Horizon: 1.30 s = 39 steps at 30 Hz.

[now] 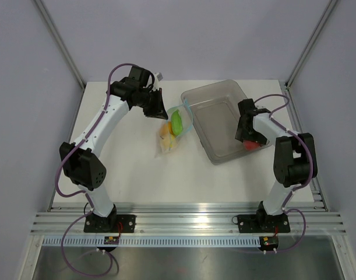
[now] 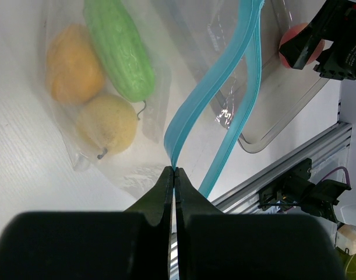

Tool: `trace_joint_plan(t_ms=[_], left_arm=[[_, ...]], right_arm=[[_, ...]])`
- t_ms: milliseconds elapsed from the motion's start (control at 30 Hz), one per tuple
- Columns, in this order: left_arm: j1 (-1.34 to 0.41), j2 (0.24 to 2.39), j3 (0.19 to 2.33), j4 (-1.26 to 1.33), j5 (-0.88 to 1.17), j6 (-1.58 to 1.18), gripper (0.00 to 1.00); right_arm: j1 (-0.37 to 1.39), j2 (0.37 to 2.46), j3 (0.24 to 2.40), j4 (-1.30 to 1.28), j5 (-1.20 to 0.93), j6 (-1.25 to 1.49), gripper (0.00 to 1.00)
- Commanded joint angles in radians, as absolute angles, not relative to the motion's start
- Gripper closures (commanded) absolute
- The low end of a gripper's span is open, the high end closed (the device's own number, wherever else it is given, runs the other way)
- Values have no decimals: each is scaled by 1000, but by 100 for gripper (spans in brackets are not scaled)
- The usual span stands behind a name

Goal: Place the food in the zip-top bag and seal the zipper
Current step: Pick up the fake fruit from the bin, then place the fake fruit in the zipper food storage bag.

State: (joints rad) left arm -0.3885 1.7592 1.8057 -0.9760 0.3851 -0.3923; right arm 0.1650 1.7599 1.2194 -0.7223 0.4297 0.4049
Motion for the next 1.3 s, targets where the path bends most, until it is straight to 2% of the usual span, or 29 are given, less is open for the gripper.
trace_joint_plan(t_ms=[0, 133, 167, 267, 467, 700, 833, 933, 1200, 1267], left_arm=[[-393, 1761, 1804, -934, 405, -390, 100], [-393, 1758, 1804, -937, 400, -388, 100], [-393, 1758, 1804, -937, 402, -387, 100], [-393, 1755, 1793, -934, 400, -388, 100], [-391, 1753, 1789, -928, 396, -391, 100], [-393, 1764, 1810, -948, 390, -383, 100], [-393, 1759, 1807, -948, 390, -385, 100], [-391, 1753, 1802, -950, 390, -385, 100], [-393, 1732, 1784, -948, 390, -383, 100], [-393, 1726, 1781, -946, 388, -385, 100]], right_arm=[[158, 1773, 1246, -680, 457, 391, 14], [158, 1740, 1236, -661, 437, 391, 36], [158, 1714, 1236, -661, 434, 390, 46], [158, 1631, 1241, -667, 416, 384, 53], [190, 1406, 1288, -690, 293, 365, 54], [463, 1336, 1449, -736, 238, 428, 52], [659, 1422, 1547, -712, 233, 459, 50], [727, 1491, 1615, -696, 226, 460, 50], [788, 1700, 1736, -661, 186, 443, 49], [788, 1744, 1753, -660, 196, 442, 44]])
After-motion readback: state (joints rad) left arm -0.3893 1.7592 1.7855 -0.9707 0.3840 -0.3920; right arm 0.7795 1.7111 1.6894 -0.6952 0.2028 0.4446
